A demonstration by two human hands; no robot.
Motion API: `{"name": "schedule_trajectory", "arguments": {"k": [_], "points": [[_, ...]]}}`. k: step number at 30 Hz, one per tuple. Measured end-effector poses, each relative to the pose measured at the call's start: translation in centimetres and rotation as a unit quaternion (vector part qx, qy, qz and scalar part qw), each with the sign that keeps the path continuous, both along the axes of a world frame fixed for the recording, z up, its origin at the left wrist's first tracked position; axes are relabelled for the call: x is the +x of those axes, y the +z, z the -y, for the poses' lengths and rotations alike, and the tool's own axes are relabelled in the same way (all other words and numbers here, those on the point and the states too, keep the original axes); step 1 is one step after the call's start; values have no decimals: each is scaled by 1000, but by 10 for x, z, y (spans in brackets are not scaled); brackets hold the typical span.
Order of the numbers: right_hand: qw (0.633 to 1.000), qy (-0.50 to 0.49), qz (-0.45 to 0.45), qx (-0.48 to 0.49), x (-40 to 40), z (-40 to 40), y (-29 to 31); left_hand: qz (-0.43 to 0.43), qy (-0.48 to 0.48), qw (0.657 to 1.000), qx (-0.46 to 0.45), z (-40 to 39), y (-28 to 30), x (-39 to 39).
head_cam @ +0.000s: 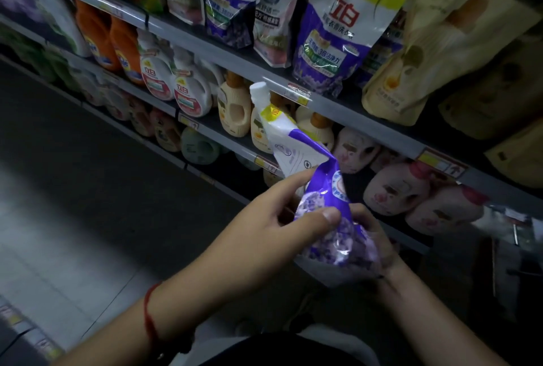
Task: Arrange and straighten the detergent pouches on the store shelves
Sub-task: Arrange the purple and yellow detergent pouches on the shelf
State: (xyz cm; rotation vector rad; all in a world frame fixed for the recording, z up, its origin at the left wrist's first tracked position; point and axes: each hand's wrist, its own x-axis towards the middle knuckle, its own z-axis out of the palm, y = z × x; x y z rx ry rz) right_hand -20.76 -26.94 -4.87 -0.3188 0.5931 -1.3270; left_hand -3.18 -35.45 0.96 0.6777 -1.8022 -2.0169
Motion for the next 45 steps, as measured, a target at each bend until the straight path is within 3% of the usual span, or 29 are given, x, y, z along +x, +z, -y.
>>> {"name": "schedule_trajectory", "arguments": {"k": [1,5,9,12,14,18,22,26,30,34,35,41,45], "points": [[998,32,3,52,1,4,9,-8,3,1000,20,1,-2,1],[981,-70,-157,88,-17,-1,12,-34,50,990,127,0,-11,6],[921,-147,-350,86,-19,0,32,3,107,974,198,10,-46,-6],[883,-112,-453,49,-9,-2,50,14,94,922,376,13,-60,-19],[853,-75,-515,41,-3,-4,54,-7,77,908,411,9,-73,-18],[786,-8,-618,12,13,-7,64,-53,141,865,479,7,-85,-30],[718,20,-696,-9,16,2,64,-78,165,862,472,14,-92,-35],[650,17,-760,-3,1,3,60,-58,191,891,407,28,-94,-43],[552,-3,-834,19,-25,0,56,-41,240,926,287,41,-91,-56],[425,2,-904,54,-59,1,50,-27,269,943,195,51,-78,-76],[409,3,-910,64,-67,1,49,-26,270,946,175,54,-75,-82],[391,-17,-915,100,-126,6,56,-6,276,960,48,69,-55,-125],[394,-20,-912,117,-178,19,51,-30,278,960,17,72,-43,-156]]}}
